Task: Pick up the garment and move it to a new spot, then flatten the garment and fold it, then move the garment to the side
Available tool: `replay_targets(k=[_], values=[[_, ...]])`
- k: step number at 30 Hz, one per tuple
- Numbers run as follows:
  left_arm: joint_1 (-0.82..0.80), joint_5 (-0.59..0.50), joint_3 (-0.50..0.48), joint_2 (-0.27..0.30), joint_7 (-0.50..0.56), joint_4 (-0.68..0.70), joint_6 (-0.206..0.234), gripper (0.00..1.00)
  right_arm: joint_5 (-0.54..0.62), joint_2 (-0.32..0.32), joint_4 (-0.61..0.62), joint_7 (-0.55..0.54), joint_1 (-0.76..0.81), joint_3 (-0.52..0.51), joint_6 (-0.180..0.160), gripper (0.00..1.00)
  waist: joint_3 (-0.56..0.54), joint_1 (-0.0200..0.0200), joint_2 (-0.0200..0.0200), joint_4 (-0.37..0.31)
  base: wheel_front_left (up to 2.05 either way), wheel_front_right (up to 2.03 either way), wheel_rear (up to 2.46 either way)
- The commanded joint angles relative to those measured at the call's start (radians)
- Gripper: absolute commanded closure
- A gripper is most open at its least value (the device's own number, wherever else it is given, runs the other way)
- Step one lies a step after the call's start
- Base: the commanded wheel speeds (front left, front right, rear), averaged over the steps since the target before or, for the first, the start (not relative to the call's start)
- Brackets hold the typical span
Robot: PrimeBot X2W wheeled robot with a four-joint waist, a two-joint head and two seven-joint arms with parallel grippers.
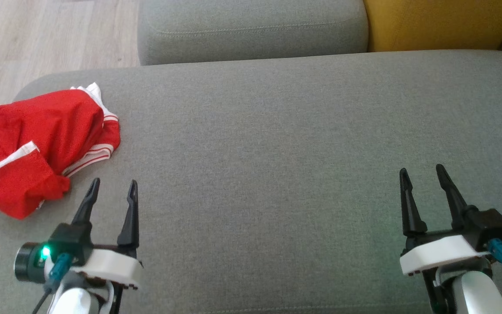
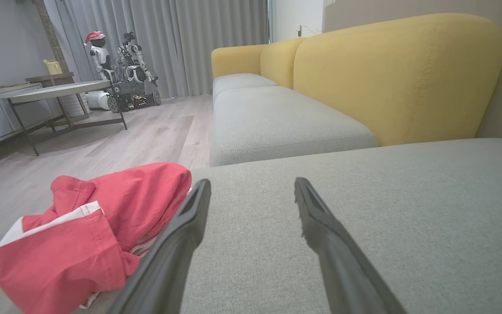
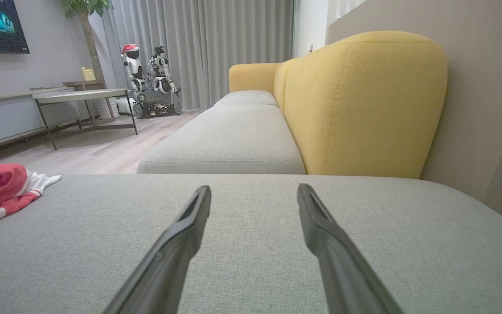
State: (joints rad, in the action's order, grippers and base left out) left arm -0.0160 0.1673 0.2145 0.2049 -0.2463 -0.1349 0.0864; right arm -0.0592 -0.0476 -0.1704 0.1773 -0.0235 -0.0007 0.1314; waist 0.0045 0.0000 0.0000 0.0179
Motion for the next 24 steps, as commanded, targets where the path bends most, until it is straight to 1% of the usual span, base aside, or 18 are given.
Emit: replay_targets(k=[1,10,24], values=[[-0.025,-0.025,-0.041,0.006,-0.015,0.024,-0.004,0.00,0.027,-0.005,0.033,0.010,-0.029,0.029,-0.001,0.00,-0.001,0.0000,0.0000,0.001,0.00,0.00,0.00],[-0.028,-0.007,-0.066,-0.012,-0.015,-0.004,-0.026,0.00,-0.002,-0.004,0.027,-0.003,-0.029,0.025,-0.001,0.00,0.000,0.0000,0.0000,0.005,0.00,0.00,0.00],[-0.026,-0.011,-0.086,-0.029,-0.015,-0.029,-0.040,0.00,-0.026,-0.003,0.012,-0.002,-0.031,0.024,-0.001,0.00,-0.004,0.0000,0.0000,0.001,0.00,0.00,0.00]])
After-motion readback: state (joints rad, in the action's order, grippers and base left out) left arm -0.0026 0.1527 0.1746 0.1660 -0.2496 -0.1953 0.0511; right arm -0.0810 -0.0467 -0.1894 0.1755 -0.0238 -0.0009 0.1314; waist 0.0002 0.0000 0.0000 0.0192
